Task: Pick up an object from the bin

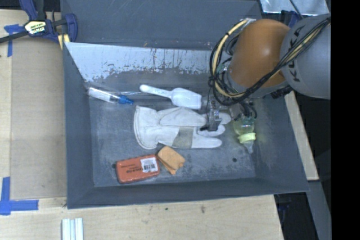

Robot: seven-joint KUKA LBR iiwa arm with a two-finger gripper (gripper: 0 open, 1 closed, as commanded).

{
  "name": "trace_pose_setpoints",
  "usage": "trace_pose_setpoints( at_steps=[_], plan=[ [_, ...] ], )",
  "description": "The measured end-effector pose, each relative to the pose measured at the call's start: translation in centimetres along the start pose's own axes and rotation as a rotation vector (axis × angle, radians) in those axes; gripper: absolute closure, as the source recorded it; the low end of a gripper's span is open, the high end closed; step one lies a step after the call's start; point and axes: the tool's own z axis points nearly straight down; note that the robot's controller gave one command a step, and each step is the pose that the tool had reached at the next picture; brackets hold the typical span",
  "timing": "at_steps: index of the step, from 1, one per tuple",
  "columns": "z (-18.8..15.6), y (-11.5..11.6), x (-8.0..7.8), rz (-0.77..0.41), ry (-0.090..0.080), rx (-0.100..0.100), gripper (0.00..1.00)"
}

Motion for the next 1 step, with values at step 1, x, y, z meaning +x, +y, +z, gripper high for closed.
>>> trace_pose_setpoints(
  at_steps=[1],
  plan=[
    [-1.08, 0.01, 0.01, 0.0, 0.001, 0.0, 1.0]
  ],
)
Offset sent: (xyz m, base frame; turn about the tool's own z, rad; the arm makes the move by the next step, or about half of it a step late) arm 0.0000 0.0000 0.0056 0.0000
